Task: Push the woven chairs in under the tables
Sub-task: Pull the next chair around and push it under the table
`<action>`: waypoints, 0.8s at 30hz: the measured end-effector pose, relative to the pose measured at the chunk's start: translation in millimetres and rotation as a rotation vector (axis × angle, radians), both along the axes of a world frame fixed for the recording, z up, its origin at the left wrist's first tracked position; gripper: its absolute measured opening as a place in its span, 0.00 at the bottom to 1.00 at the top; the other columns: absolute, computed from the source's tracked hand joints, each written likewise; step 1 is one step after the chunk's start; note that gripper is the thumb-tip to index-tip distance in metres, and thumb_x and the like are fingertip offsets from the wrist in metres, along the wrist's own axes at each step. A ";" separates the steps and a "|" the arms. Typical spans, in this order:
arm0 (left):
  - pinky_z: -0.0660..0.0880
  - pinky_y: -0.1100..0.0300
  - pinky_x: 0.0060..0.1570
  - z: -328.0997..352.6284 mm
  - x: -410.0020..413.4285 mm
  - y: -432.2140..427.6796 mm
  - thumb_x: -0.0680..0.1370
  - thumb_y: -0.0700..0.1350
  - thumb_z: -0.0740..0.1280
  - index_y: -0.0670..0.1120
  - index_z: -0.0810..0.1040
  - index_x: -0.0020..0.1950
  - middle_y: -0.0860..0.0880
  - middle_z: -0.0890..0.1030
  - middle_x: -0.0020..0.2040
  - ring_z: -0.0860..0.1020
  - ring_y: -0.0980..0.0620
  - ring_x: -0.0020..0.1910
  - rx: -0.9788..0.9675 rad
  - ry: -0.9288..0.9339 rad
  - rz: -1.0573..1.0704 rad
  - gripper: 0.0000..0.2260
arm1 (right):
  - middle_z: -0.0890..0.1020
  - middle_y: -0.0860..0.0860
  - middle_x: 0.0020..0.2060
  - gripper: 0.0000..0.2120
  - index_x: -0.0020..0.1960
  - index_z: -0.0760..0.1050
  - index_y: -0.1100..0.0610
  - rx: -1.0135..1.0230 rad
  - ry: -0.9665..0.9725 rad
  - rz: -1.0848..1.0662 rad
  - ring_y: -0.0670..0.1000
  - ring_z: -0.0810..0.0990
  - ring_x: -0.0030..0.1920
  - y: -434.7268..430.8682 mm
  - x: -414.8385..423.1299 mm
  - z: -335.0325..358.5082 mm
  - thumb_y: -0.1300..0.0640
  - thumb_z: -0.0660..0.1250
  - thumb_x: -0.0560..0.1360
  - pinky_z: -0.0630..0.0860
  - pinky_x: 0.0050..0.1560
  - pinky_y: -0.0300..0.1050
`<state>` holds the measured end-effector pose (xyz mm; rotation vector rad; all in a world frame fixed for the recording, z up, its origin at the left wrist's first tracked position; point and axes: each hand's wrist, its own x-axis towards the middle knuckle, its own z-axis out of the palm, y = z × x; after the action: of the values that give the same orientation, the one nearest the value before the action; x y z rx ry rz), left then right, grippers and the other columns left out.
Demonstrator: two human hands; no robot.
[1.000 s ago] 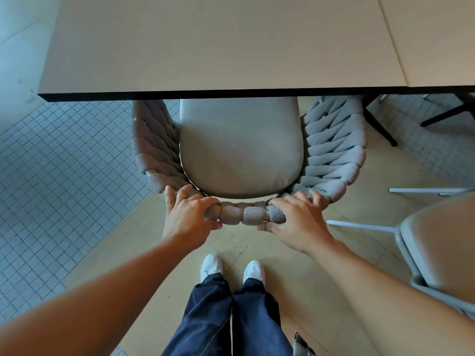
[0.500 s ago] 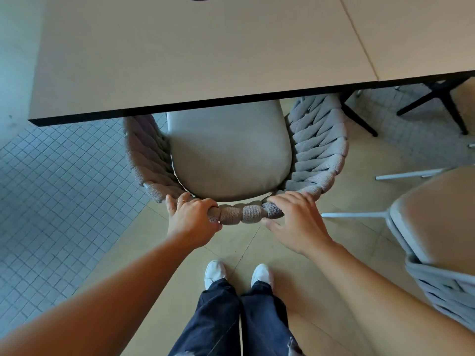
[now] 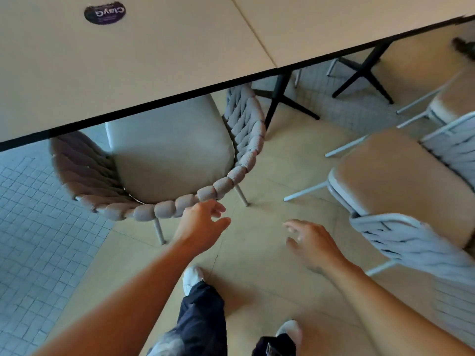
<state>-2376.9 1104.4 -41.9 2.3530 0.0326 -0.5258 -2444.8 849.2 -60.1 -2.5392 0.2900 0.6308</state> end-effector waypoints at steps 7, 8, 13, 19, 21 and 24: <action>0.73 0.61 0.46 2.3 -67.9 -142.7 0.73 0.49 0.73 0.50 0.80 0.52 0.54 0.82 0.45 0.80 0.53 0.47 0.007 0.140 -0.126 0.09 | 0.81 0.43 0.54 0.17 0.62 0.77 0.43 0.044 0.038 -0.159 0.46 0.78 0.47 -140.1 -100.3 20.1 0.49 0.67 0.74 0.77 0.54 0.47; 0.72 0.62 0.46 2.5 -75.5 -156.9 0.73 0.48 0.73 0.50 0.80 0.52 0.54 0.82 0.45 0.80 0.53 0.47 0.001 0.153 -0.132 0.09 | 0.81 0.42 0.54 0.17 0.62 0.76 0.43 0.044 0.034 -0.164 0.45 0.78 0.47 -152.9 -109.2 20.7 0.49 0.67 0.74 0.77 0.54 0.47; 0.71 0.63 0.44 7.6 -130.0 -269.3 0.73 0.47 0.73 0.48 0.81 0.52 0.52 0.82 0.44 0.80 0.53 0.45 -0.034 0.169 -0.218 0.09 | 0.81 0.41 0.55 0.18 0.63 0.76 0.44 0.038 0.028 -0.244 0.46 0.79 0.53 -243.9 -178.6 41.2 0.47 0.66 0.74 0.76 0.58 0.49; 0.74 0.62 0.44 16.8 -168.5 -381.3 0.73 0.50 0.72 0.52 0.81 0.54 0.56 0.83 0.45 0.81 0.56 0.45 -0.053 0.171 -0.387 0.10 | 0.81 0.42 0.54 0.17 0.63 0.77 0.45 0.020 -0.005 -0.380 0.45 0.78 0.51 -332.6 -234.5 62.6 0.49 0.67 0.75 0.77 0.56 0.49; 0.73 0.64 0.42 20.6 -173.9 -413.6 0.73 0.50 0.72 0.52 0.80 0.54 0.56 0.83 0.46 0.80 0.57 0.46 -0.072 0.172 -0.436 0.10 | 0.82 0.43 0.54 0.17 0.63 0.77 0.45 0.006 -0.004 -0.422 0.47 0.79 0.52 -359.5 -245.4 66.4 0.49 0.67 0.75 0.77 0.55 0.50; 0.72 0.65 0.42 23.3 -176.8 -463.2 0.74 0.49 0.72 0.51 0.80 0.55 0.56 0.82 0.47 0.80 0.57 0.46 -0.102 0.146 -0.494 0.10 | 0.82 0.45 0.57 0.18 0.64 0.77 0.44 -0.034 0.003 -0.478 0.50 0.79 0.55 -403.4 -256.3 70.8 0.49 0.68 0.74 0.77 0.56 0.51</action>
<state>-2553.7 641.2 -18.6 2.2138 -0.5077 -0.9119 -2701.1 445.8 10.6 -2.3695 0.8799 0.4429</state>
